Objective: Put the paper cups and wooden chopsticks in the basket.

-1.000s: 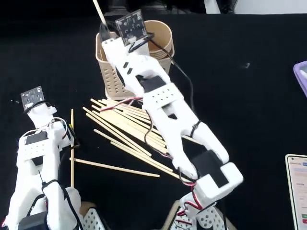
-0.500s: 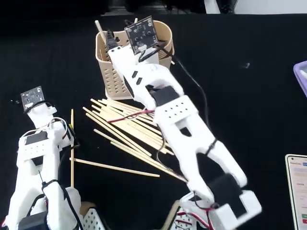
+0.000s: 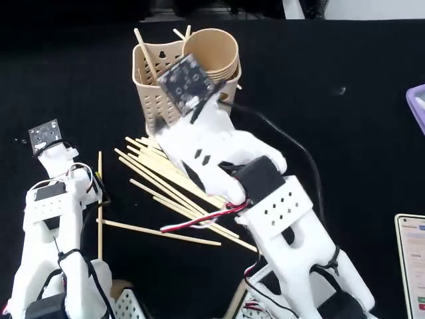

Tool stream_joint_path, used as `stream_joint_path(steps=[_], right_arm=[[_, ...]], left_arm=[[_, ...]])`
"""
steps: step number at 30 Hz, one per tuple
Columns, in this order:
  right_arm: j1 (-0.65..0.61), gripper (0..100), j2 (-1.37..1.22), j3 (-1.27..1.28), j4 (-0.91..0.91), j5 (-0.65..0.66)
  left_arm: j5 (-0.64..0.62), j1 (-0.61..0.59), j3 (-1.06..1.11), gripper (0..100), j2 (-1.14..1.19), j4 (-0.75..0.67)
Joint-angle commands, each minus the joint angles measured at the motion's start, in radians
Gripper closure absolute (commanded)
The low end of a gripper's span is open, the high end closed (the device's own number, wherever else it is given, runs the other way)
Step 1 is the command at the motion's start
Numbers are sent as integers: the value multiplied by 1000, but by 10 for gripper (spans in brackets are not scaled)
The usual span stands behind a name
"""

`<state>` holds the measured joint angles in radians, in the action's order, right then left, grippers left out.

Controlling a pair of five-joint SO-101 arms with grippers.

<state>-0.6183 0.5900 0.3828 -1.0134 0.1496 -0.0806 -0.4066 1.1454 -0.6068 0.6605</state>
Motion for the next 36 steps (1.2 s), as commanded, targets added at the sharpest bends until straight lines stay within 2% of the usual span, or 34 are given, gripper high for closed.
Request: stream_joint_path(steps=[1,5,8,15,23,26,28,36], right_arm=[[20,845,42,188,-153,104],[20,834,41,469,5,190],[20,758,35,616,153,198],[20,765,-189,624,298,232],[95,766,-372,542,295,351],[91,860,-371,550,261,379],[89,979,-349,550,238,394],[92,988,-93,561,17,397]], left_arm=[[-3,13,-5,820,-12,-17],[-3,13,-5,820,-12,-17],[-3,13,-5,820,-12,-17],[-3,13,-5,820,-12,-15],[-3,12,-5,820,-12,-17],[-3,12,-5,820,-12,-17],[-3,12,-5,820,-12,-17],[-3,12,-5,820,-12,-17]])
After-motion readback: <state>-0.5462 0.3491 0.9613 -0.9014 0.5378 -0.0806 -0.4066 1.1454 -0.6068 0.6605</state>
